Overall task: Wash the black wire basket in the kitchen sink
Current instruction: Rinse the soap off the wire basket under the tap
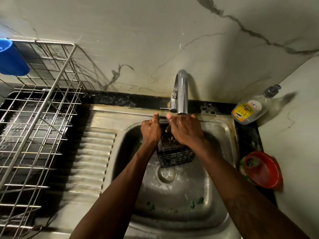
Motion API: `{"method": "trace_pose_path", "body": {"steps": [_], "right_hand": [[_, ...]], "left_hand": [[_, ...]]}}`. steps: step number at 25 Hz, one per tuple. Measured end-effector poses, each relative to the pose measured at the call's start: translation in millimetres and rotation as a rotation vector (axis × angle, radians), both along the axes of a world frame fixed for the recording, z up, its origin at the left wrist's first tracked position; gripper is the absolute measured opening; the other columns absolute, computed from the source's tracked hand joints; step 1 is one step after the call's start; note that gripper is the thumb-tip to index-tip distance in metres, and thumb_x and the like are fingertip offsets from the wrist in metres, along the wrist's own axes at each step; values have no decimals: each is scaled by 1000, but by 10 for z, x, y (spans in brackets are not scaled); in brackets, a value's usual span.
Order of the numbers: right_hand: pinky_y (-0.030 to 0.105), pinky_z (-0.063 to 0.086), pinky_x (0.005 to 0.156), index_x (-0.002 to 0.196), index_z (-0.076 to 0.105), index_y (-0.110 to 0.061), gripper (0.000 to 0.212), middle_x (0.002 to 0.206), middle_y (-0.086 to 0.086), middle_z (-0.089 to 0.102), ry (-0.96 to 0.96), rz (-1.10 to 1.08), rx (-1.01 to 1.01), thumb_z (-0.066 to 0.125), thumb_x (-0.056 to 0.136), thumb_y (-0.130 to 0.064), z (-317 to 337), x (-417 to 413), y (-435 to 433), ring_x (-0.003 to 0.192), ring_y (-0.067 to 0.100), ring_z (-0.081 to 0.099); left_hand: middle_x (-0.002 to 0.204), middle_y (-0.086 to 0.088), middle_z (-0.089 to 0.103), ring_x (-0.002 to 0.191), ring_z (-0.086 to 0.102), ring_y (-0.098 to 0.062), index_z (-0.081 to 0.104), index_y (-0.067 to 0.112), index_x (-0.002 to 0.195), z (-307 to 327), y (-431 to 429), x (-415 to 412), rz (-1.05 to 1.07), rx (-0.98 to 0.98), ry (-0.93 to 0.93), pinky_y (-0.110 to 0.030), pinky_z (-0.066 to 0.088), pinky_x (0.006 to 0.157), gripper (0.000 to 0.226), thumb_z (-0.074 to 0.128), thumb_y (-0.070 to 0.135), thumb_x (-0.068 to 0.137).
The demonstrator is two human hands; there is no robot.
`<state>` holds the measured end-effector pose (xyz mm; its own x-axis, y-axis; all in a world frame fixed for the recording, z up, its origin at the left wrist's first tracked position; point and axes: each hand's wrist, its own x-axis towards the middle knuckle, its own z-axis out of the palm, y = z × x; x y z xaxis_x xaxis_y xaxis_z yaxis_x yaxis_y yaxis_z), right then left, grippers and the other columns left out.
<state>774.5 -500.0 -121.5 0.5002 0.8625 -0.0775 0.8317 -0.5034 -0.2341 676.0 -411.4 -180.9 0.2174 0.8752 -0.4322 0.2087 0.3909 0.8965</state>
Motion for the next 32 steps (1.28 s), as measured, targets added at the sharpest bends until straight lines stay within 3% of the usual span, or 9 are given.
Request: {"method": "trace_pose_path", "body": {"steps": [4, 10, 15, 18, 21, 25, 27, 29, 32], "right_hand": [[34, 41, 74, 98, 69, -14, 59, 85, 9, 60, -91, -247, -221, 26, 106, -54, 95, -78, 298, 78, 22, 55], [44, 39, 101, 115, 64, -26, 50, 113, -1, 67, -110, 203, 55, 20, 106, -47, -59, -321, 40, 107, 22, 59], [30, 42, 68, 87, 69, -16, 56, 84, 7, 67, 70, -231, 70, 30, 106, -51, -101, 263, -114, 75, 23, 61], [46, 42, 99, 108, 67, -20, 51, 114, 9, 67, -36, -237, -77, 26, 105, -51, -36, -105, 69, 106, 27, 56], [57, 15, 118, 123, 59, -26, 37, 122, 2, 63, -204, -5, -36, 33, 102, -43, -100, -599, 169, 124, 26, 50], [36, 48, 82, 97, 72, -24, 56, 81, 0, 68, -137, 97, 80, 28, 102, -58, 2, -276, 118, 77, 17, 61], [28, 45, 63, 73, 69, -19, 64, 61, -2, 56, 47, -21, 40, 31, 102, -63, 42, -16, 110, 59, 14, 55], [22, 37, 55, 61, 61, -19, 57, 55, -3, 51, 188, -115, 116, 43, 103, -53, -6, 56, 113, 49, 11, 49], [20, 38, 49, 69, 70, -15, 52, 67, 2, 67, 11, -219, 137, 47, 101, -49, -5, -75, 154, 51, 11, 52]], "left_hand": [[51, 2, 51, 46, 47, -7, 51, 15, 55, 87, -23, -19, -14, 129, 9, -26, 44, 52, 55, 54, 45, 101], [51, -6, 50, 48, 45, -12, 51, 11, 54, -5, 76, -93, 29, 99, -52, -27, 41, 50, 56, 57, 42, 100], [50, 4, 63, 46, 57, -4, 70, 12, 67, 43, 43, -78, -27, 95, -95, -23, 48, 48, 40, 61, 33, 99], [45, 7, 53, 40, 46, -9, 57, 19, 50, 73, 47, -30, -47, 115, -90, -21, 41, 48, 49, 65, 31, 97], [55, -9, 53, 52, 47, -17, 58, 16, 50, 79, 84, -67, -23, 74, -97, -31, 44, 57, 47, 70, 31, 93], [67, -12, 67, 56, 62, -21, 70, -7, 71, 35, 110, -291, -26, 43, -191, -30, 53, 60, 42, 72, 29, 92], [75, -8, 75, 61, 69, -14, 77, -1, 83, 71, 119, -358, -17, 42, -185, -28, 55, 60, 32, 70, 29, 93], [55, 4, 68, 46, 56, 0, 75, 19, 63, 165, 109, -387, -57, 122, -131, -21, 45, 53, 36, 67, 29, 96], [46, -1, 60, 40, 49, -3, 69, 11, 58, 228, 44, -385, -332, 495, 48, -23, 39, 47, 58, 49, 38, 106]]}}
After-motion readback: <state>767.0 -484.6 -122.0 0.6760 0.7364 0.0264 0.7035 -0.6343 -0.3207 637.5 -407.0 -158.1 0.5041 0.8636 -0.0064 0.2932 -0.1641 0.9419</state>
